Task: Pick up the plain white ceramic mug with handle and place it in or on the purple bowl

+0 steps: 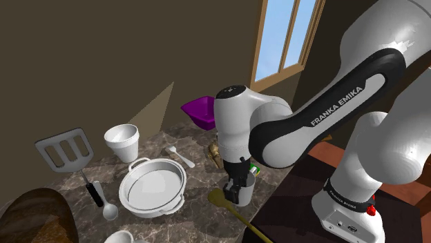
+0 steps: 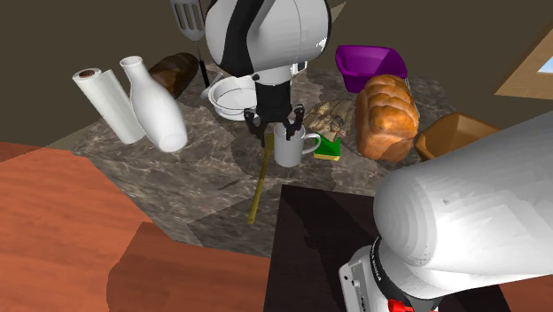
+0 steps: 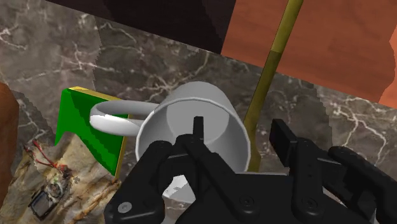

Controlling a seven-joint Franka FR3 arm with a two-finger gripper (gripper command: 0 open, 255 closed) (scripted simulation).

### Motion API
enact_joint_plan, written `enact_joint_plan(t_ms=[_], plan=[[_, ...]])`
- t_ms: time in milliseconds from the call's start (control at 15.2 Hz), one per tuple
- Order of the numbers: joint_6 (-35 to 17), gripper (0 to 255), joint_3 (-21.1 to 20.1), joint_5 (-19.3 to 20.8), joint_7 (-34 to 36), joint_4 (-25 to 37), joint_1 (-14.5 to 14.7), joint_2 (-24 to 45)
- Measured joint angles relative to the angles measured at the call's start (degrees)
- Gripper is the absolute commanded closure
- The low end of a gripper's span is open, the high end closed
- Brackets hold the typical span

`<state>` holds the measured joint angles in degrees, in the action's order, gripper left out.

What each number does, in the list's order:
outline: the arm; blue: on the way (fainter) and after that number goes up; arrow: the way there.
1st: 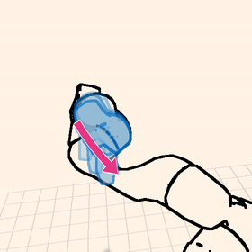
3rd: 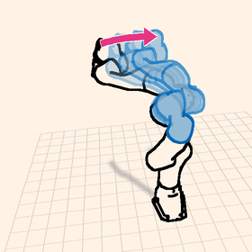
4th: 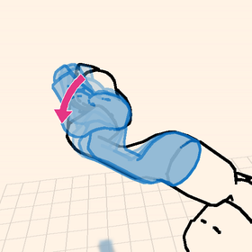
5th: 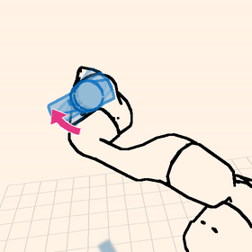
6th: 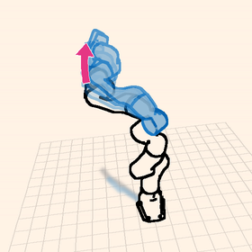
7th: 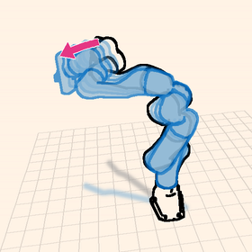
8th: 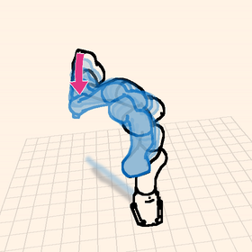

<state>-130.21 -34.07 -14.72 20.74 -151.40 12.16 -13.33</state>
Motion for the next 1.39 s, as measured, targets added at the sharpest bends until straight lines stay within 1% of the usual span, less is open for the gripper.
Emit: enact_joint_plan(t_ms=[660,1386], plan=[[0.37,255,0.1,-0.08,-0.1,0.09,0.03,-0.29],[10.77,255,2.4,-1.51,-1.44,3.65,0.99,-7.49]])
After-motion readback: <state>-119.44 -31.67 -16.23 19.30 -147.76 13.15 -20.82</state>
